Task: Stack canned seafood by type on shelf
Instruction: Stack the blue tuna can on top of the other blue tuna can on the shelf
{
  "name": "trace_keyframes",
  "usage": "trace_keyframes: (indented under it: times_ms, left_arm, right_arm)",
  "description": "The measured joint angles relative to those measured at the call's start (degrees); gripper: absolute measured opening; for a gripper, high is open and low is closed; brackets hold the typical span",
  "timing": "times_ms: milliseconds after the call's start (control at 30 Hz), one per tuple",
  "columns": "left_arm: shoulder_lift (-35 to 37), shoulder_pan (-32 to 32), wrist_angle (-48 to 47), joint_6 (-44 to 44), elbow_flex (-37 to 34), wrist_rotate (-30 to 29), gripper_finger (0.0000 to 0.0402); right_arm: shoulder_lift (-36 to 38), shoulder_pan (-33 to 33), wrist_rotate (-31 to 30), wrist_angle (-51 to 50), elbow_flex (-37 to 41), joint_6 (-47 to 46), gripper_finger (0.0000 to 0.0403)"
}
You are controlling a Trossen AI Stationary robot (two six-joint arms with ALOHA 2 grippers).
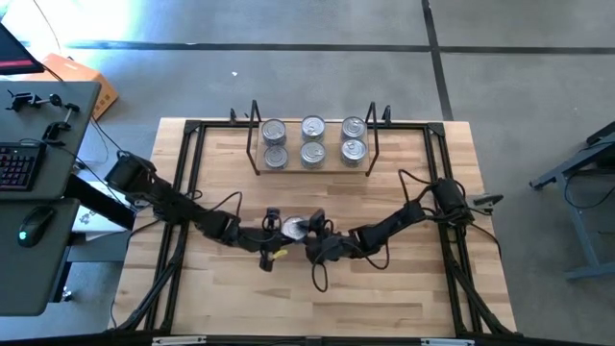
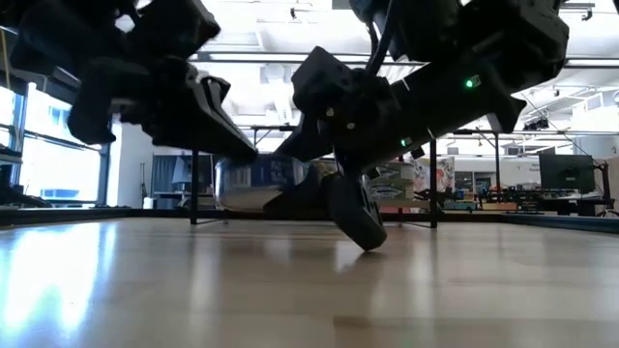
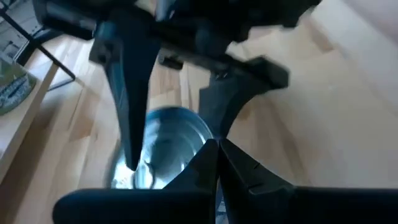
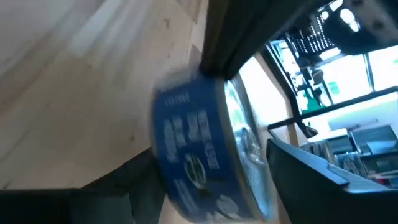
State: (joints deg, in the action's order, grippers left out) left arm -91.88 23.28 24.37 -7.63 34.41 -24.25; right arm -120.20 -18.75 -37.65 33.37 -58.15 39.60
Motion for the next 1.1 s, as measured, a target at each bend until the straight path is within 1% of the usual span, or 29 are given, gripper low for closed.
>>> trace_keyframes:
  times_ms: [133,233,333,400,467,533,600,700,767,800,867,933,1033,1100]
  left_arm:
    - [2.2,1.1,-1.0,0.0,0.0,-2.4,0.0000]
    - [4.8,2.2,-2.5,0.0,0.0,-4.9,0.0000]
    - [7.4,3.1,-7.2,1.0,0.0,-8.2,0.0000]
    - [9.3,3.4,-11.1,2.5,0.0,-10.5,0.0002]
    - [11.2,3.6,-13.9,2.8,0.0,-11.9,0.0013]
    - [13.0,3.4,-15.1,2.4,0.0,-12.1,0.0032]
    - [14.7,3.4,-14.7,2.0,0.0,-11.6,0.0060]
    - [15.7,3.4,-13.3,1.1,0.1,-10.9,0.0109]
    - [15.7,3.2,-13.7,1.4,0.1,-10.7,0.0141]
    - [15.6,3.0,-13.9,2.1,0.1,-10.6,0.0155]
    - [15.3,2.7,-14.8,4.9,0.1,-10.5,0.0179]
    - [15.2,2.3,-16.4,8.4,0.1,-8.9,0.0195]
    - [15.2,1.8,-17.2,12.9,0.1,-4.4,0.0204]
    - [14.5,1.8,-16.8,13.7,0.1,-1.7,0.0205]
  right_arm:
    - [-0.1,0.0,-2.2,0.6,0.1,-1.3,0.0245]
    - [-0.1,-0.6,-6.3,0.2,0.1,-3.4,0.0215]
    - [0.9,-1.2,-8.9,-0.6,0.1,-8.2,0.0163]
    - [2.6,-1.5,-10.4,-3.9,-0.7,-11.8,0.0121]
    - [4.5,-1.5,-10.3,-9.6,-2.5,-15.1,0.0077]
    - [6.2,-1.3,-9.5,-17.3,-4.8,-19.4,0.0034]
    - [7.2,-0.7,-6.3,-24.4,-7.3,-23.1,0.0010]
    - [7.3,0.4,-1.0,-32.4,-10.8,-27.4,0.0016]
    - [7.3,1.3,3.8,-33.7,-12.6,-29.3,0.0018]
    - [7.3,1.6,5.0,-34.1,-13.0,-29.9,0.0017]
    - [7.2,1.9,6.4,-34.9,-13.4,-30.6,0.0009]
    - [7.1,1.9,6.7,-35.0,-13.4,-30.7,0.0002]
    - [7.1,1.8,6.7,-34.9,-13.4,-30.8,0.0004]
    - [7.5,1.3,5.7,-36.0,-13.4,-32.1,0.0006]
